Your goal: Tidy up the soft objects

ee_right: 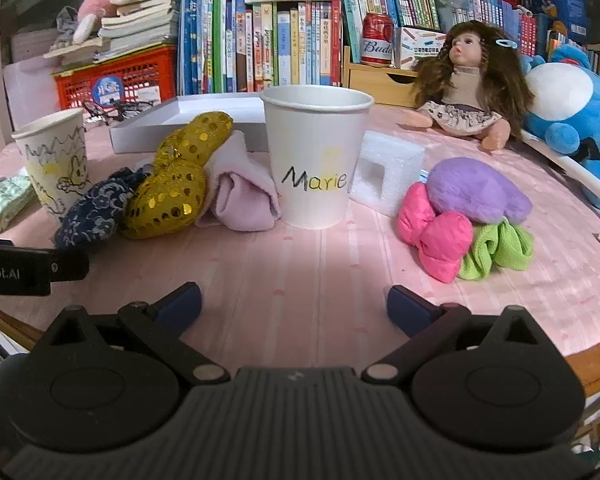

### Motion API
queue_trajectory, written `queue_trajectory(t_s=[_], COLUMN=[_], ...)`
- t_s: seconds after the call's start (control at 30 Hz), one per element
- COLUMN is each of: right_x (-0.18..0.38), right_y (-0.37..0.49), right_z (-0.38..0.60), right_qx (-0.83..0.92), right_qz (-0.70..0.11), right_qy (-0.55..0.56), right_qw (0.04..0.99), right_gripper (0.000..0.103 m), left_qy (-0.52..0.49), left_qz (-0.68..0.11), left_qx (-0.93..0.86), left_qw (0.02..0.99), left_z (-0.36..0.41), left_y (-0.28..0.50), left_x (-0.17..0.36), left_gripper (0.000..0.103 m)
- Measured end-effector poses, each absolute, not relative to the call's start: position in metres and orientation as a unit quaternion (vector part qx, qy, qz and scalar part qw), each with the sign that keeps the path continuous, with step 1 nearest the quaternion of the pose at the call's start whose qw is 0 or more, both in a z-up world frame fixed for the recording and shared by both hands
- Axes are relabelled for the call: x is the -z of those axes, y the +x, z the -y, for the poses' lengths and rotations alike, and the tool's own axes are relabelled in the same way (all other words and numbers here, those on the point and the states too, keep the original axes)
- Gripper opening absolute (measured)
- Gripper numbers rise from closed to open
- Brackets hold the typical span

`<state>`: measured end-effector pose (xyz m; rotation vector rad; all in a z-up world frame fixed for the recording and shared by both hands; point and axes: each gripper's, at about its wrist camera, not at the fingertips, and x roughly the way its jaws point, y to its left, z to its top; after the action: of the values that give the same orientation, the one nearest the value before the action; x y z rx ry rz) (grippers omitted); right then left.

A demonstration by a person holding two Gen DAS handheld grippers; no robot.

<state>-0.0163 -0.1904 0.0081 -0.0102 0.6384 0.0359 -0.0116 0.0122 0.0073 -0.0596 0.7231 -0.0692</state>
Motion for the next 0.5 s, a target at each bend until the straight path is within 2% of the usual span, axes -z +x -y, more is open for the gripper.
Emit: queue_trajectory(t_s=[0.43,0.5], right_x=[-0.019,-0.021], right_y=[-0.021,-0.022], right_z=[0.197,0.199], right_qx=[-0.050,-0.046], right_qz=[-0.280,-0.277], right_qy=[0.012,0.015], right_qw=[0.958,0.960], right_gripper=[0.069,0.065], left_qy=[-0.103,-0.105], left_qz=[-0.327,-0.329], left_qx=[0.098,0.095], left_qw=[0.934,0.934], left_z=[-0.017,-0.015], left_y=[-0.010,-0.004], left_x=[-0.035,-0.033], left_gripper=[0.089,0.078])
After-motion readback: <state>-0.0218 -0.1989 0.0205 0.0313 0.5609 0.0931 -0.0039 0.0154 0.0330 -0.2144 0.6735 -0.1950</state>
